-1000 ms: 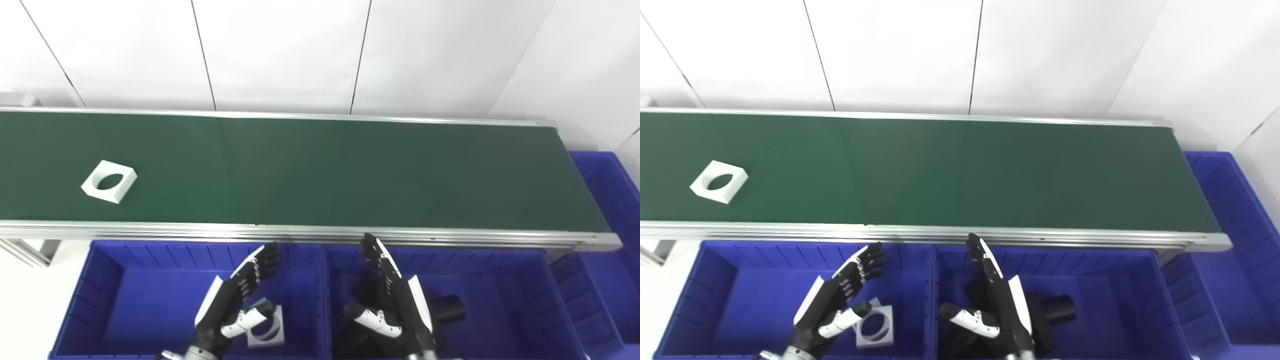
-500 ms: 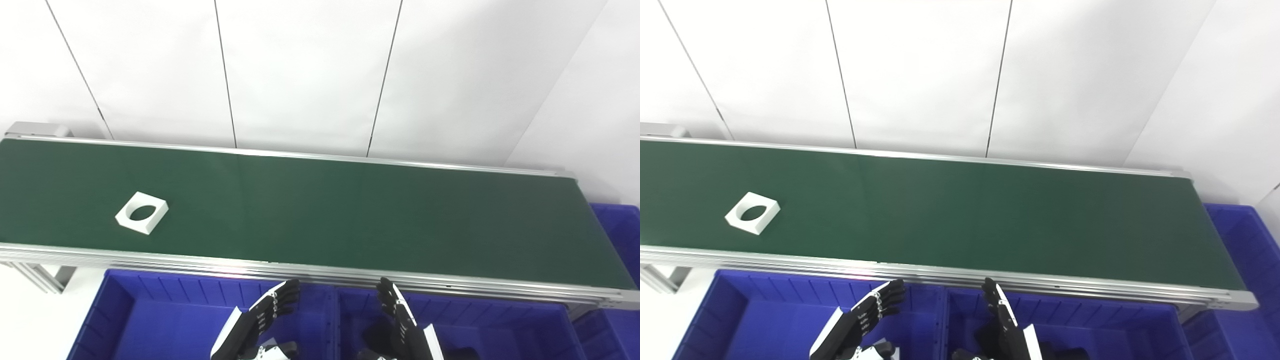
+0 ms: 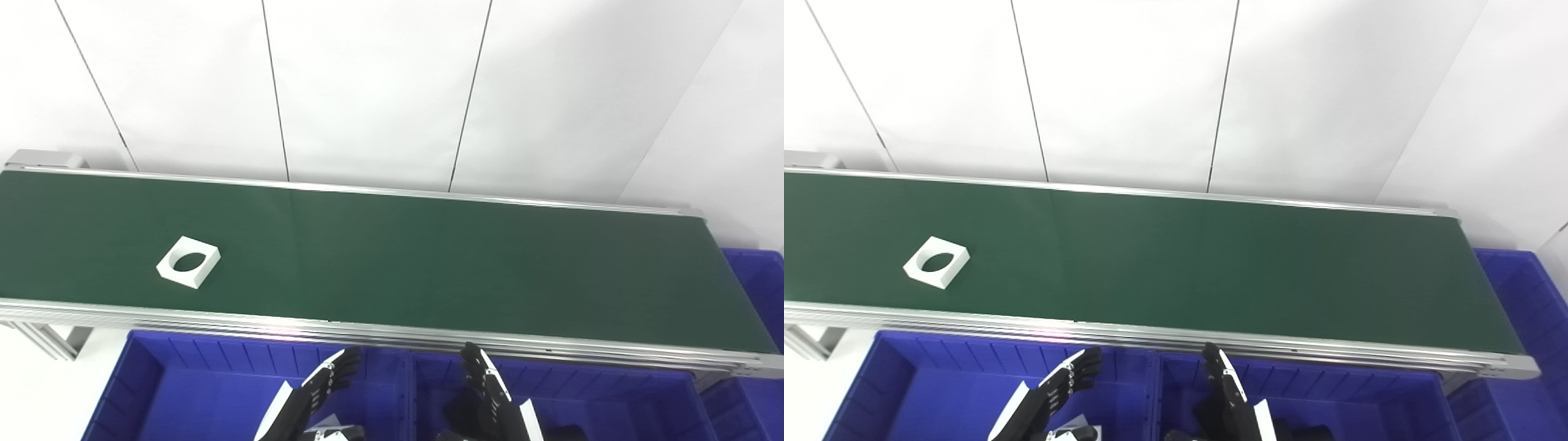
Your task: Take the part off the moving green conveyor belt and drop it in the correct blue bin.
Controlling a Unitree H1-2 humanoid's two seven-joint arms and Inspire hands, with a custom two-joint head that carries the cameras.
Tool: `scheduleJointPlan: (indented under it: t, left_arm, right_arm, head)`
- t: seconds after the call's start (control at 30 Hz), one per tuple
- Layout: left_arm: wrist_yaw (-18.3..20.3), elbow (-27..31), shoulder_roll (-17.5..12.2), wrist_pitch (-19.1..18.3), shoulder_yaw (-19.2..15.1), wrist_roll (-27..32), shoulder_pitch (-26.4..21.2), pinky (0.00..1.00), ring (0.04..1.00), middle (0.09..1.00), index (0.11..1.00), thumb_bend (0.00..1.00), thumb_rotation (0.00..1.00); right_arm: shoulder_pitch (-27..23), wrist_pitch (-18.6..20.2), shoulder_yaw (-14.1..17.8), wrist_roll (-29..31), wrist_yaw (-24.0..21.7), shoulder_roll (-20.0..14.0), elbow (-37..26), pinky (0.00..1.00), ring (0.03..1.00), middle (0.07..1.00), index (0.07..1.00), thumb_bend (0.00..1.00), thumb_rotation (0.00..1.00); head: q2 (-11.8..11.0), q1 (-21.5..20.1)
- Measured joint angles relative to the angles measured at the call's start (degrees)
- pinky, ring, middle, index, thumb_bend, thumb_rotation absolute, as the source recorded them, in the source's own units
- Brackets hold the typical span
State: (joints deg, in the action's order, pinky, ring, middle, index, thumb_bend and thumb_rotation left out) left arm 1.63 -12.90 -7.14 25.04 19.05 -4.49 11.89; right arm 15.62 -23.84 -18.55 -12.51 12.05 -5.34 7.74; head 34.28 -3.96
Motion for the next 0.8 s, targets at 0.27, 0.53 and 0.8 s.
scheduleJointPlan:
  t: [0.27, 0.53, 0.8]
  left_arm:
    - [-0.7, -0.6, 0.3, 0.0, 0.6, 2.0, 0.0, 0.85, 0.875, 0.899, 0.895, 0.81, 0.64]
    - [0.2, -0.3, 2.0, 0.0, -0.6, 2.9, 0.0, 0.83, 0.861, 0.889, 0.889, 0.77, 0.65]
    - [2.0, 0.3, 3.1, 0.0, -2.6, 4.0, 0.0, 0.82, 0.859, 0.887, 0.885, 0.76, 0.66]
  right_arm:
    - [0.9, 0.0, 0.0, 2.9, -1.0, -0.8, -2.6, 0.92, 0.903, 0.926, 0.953, 0.94, 0.64]
    - [3.4, 0.0, 1.0, 3.9, -3.7, -0.8, -6.5, 0.90, 0.908, 0.921, 0.946, 0.90, 0.62]
    - [4.1, 0.0, 3.0, 1.8, -4.4, -0.2, -7.7, 0.92, 0.920, 0.925, 0.943, 0.87, 0.63]
  head:
    - [2.4, 0.9]
    - [5.4, 0.0]
    - [7.9, -0.3]
